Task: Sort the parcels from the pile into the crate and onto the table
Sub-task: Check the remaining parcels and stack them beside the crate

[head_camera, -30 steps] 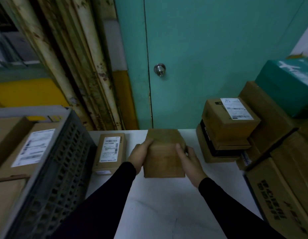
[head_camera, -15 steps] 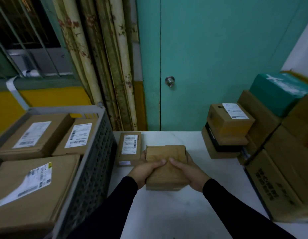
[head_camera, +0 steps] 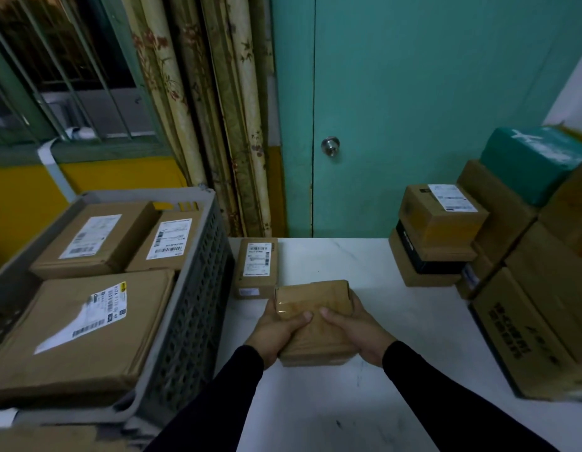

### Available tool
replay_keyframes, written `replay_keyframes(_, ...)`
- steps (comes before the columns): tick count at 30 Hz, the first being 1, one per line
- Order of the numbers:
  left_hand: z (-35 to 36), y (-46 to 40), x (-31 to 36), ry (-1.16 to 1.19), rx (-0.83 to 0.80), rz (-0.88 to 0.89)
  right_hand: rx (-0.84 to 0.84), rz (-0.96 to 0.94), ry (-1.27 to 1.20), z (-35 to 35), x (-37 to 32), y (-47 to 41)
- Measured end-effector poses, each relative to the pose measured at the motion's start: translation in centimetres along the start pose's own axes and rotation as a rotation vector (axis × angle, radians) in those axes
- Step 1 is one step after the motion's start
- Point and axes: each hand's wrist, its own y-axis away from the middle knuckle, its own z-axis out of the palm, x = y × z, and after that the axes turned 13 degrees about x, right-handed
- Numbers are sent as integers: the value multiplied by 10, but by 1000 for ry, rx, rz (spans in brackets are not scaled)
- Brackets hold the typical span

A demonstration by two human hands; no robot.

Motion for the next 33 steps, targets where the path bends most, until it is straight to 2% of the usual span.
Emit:
replay_keyframes(15, 0, 8, 0, -73, -12, 25, -1, -25, 0, -5, 10, 3)
replay_keyframes(19, 4, 14, 16, 66, 25, -188, 20, 9, -16, -7, 10, 8)
replay_keyframes(21, 6, 14, 26, 163, 40, -233, 26, 24, -64, -9, 7, 10)
replay_keyframes(27, 6, 20, 52, 230, 41, -168, 71, 147, -371, -19, -13, -1)
replay_keyframes(30, 9, 24, 54, 243, -43, -145, 38, 180, -382, -20, -24, 1)
replay_keyframes(33, 13, 29, 56, 223, -48, -165, -11, 224, -306, -18, -23, 1)
